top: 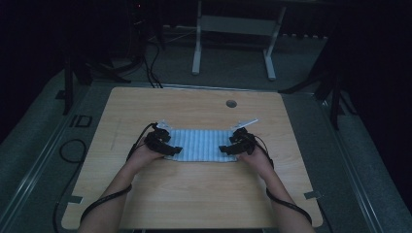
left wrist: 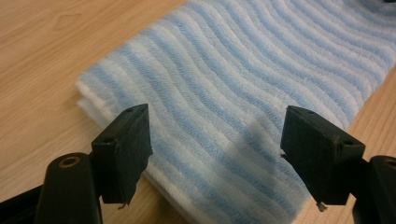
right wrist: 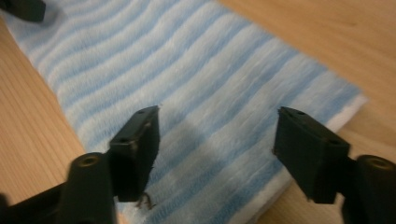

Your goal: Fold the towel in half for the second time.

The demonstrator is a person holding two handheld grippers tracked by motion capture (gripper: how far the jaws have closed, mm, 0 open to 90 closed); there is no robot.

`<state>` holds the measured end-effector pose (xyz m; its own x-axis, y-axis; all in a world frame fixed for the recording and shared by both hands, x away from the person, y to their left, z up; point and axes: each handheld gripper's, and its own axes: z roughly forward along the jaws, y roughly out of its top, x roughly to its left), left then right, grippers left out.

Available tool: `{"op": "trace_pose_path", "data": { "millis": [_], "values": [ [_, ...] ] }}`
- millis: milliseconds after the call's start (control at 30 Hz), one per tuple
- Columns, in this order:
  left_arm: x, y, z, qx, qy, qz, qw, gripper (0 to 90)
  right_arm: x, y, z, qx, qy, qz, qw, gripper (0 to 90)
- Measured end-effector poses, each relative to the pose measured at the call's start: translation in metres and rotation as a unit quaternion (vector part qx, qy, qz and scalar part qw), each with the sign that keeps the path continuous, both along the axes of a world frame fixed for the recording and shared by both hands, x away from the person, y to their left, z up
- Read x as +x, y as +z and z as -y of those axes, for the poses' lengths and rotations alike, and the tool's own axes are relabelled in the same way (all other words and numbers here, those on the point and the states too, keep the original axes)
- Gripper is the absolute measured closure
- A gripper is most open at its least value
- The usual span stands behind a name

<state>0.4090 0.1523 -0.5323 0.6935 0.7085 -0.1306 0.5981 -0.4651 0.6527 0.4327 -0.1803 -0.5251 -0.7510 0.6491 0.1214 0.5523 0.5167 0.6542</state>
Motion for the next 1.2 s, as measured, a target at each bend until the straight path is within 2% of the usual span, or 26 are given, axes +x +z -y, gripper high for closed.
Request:
{"op": "trace_pose_path", "data": {
  "millis": [33,100,167,267,333,400,567,700,967,1200],
  "values": [
    [-0.002,0.0,0.0,-0.006,0.002,0.002,1.0,20.1,0.0,0.002,0.001,0.007,0.0,0.002,1.0,27.4],
    [-0.006,0.001,0.0,-0.005,0.001,0.006,1.0,16.7,-0.001,0.005,0.003,0.015,0.002,0.008,0.9998,19.9],
    [-0.01,0.002,-0.001,-0.003,0.007,0.015,0.9999,14.4,-0.003,0.007,0.005,0.015,0.006,0.015,0.9998,16.9],
    [-0.015,0.004,-0.005,-0.011,0.019,0.028,0.9994,12.6,-0.008,0.008,0.008,0.006,0.008,0.027,0.9996,14.0],
    [-0.019,0.006,-0.009,-0.014,0.026,0.033,0.999,9.9,-0.01,0.009,0.011,0.009,0.008,0.032,0.9994,13.8],
    [-0.024,0.007,-0.013,-0.027,0.027,0.034,0.9987,8.1,-0.013,0.009,0.015,0.006,0.009,0.042,0.999,13.7],
    [-0.032,0.005,-0.018,-0.022,0.03,0.038,0.9986,8.1,-0.018,0.011,0.024,0.008,0.004,0.057,0.9983,13.5],
    [-0.034,0.003,-0.02,-0.029,0.039,0.043,0.9979,8.1,-0.019,0.012,0.03,0.012,-0.01,0.067,0.9977,13.2],
    [-0.041,-0.001,-0.029,-0.037,0.046,0.046,0.9972,8.1,-0.025,0.006,0.041,0.012,-0.015,0.066,0.9977,12.6],
    [-0.054,-0.005,-0.044,-0.045,0.06,0.048,0.9961,8.1,-0.032,0.001,0.061,0.016,-0.028,0.066,0.9973,12.5]
  ]
}}
